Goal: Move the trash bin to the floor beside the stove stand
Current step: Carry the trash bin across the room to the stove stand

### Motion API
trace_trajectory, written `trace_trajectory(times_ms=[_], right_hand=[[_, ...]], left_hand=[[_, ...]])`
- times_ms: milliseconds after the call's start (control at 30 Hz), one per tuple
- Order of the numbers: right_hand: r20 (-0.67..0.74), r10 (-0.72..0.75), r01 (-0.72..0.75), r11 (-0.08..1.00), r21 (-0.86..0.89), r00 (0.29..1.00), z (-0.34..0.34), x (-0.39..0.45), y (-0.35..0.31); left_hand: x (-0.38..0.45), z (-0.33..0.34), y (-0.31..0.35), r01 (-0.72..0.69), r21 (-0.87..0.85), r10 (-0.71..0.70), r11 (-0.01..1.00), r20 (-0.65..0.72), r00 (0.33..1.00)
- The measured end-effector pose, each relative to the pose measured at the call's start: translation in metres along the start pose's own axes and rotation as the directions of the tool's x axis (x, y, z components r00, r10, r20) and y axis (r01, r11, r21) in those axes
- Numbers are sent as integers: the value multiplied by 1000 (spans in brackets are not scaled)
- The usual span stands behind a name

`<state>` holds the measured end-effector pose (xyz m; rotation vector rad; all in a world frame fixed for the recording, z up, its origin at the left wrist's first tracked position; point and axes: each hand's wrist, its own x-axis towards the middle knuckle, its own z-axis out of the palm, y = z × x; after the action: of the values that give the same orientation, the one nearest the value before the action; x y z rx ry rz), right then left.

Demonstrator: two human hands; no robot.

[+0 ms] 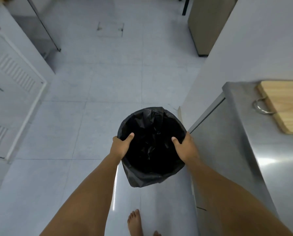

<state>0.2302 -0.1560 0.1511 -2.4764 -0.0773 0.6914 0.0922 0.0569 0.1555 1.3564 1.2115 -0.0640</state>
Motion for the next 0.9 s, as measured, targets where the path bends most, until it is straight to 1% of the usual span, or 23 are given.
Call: trace_trajectory(times_ms=[167, 400, 533, 733, 900], right_hand=[[-39, -61, 60, 998, -15, 997, -29, 2, -52], [-60, -100, 96, 993, -63, 993, -55, 38, -117], [-62, -117, 111, 990, -91, 991, -70, 84, -152], [-60, -118, 113, 990, -87, 991, -97, 178, -200], [-59, -110, 104, 990, -98, 992, -122, 264, -243]], left_hand=[[-9, -28, 60, -97, -51, 97, 994, -2, 995], [13, -45, 123, -135, -70, 136, 988, 13, 991], [51, -44, 163, -141, -80, 144, 987, 41, 989], [121, -18, 241, -152, -98, 155, 983, 24, 988], [180, 9, 311, -91, -105, 93, 990, 19, 995]])
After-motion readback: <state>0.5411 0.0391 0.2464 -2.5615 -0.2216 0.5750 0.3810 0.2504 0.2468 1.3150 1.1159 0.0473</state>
